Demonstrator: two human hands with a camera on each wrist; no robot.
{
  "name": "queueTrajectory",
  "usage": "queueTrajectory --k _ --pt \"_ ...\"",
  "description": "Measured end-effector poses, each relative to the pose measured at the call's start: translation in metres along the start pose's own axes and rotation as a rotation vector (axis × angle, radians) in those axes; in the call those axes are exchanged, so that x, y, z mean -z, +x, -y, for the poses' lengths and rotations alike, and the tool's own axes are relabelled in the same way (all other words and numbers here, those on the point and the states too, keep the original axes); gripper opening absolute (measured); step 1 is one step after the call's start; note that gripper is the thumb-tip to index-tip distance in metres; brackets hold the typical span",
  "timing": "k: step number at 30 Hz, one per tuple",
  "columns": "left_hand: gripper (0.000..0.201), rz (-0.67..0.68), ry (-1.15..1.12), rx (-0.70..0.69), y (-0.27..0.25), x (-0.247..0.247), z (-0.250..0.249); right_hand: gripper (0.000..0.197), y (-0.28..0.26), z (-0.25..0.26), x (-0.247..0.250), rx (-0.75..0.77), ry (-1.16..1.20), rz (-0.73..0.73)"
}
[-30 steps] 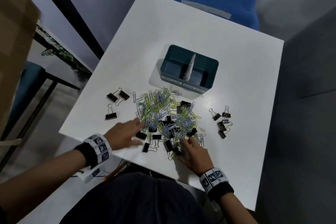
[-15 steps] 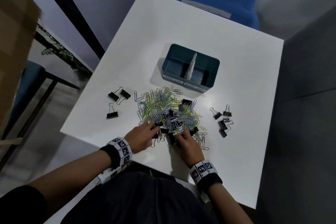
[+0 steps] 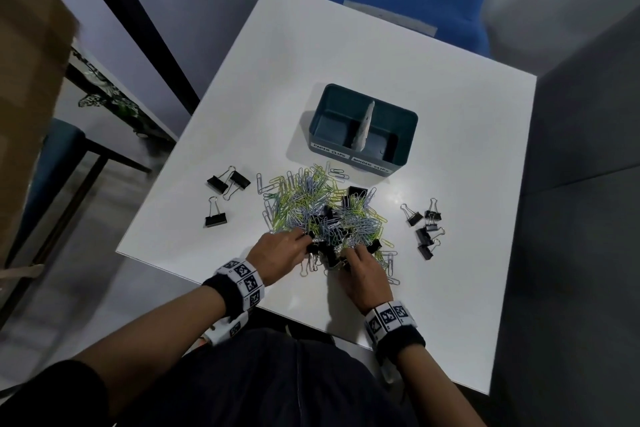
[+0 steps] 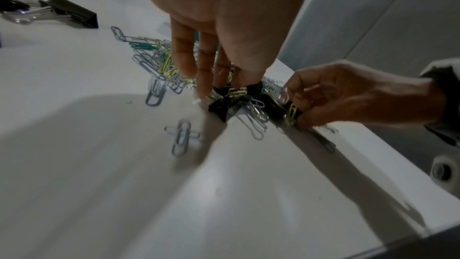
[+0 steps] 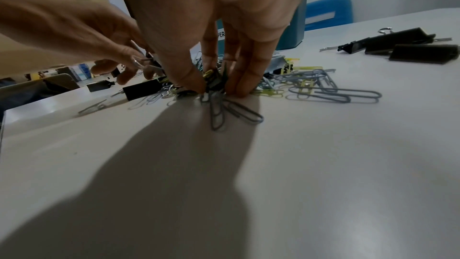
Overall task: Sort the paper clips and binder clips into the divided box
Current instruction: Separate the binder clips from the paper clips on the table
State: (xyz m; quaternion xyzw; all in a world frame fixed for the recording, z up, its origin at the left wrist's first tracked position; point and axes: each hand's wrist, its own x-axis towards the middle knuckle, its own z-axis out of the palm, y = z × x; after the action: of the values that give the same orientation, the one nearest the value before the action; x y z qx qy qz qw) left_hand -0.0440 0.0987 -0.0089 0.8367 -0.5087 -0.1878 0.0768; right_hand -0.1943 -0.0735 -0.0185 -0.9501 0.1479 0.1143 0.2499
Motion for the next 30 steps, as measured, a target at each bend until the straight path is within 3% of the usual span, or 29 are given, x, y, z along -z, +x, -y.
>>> queueTrajectory --k 3,5,8,11,18,22,25,30 --pt "0.014 -0.062 -0.005 0.063 -0.002 0.007 -0.001 0.03 0.005 0.0 0.0 -0.062 0.017 -0.022" --pt "0.027 -0.067 -0.016 0.067 -0.003 0.008 -0.003 0.029 0.007 0.002 0.002 -0.074 0.007 -0.056" --pt "0.048 -0.018 0.005 -0.067 -0.004 0.005 -0.009 0.031 0.007 0.002 0.003 -0.036 0.001 -0.12" --pt "0.052 0.058 0.072 -0.167 -0.001 -0.002 -0.018 0.026 0.008 -0.001 0.001 -0.016 -0.007 -0.13" --pt "0.056 0.08 0.148 -0.195 0.011 -0.009 -0.031 0.018 -0.002 -0.007 0.011 -0.066 0.153 -0.09" --pt "0.057 0.071 0.136 -0.173 0.012 -0.014 -0.029 0.018 -0.002 -0.018 0.028 -0.145 0.326 -0.191" --pt "0.062 0.084 0.125 -0.156 0.011 -0.016 -0.027 0.017 -0.001 -0.038 0.048 -0.348 0.47 -0.295" --pt "0.066 0.095 0.116 -0.143 0.011 -0.01 -0.028 0.024 0.004 -0.075 0.073 -0.456 0.445 -0.368"
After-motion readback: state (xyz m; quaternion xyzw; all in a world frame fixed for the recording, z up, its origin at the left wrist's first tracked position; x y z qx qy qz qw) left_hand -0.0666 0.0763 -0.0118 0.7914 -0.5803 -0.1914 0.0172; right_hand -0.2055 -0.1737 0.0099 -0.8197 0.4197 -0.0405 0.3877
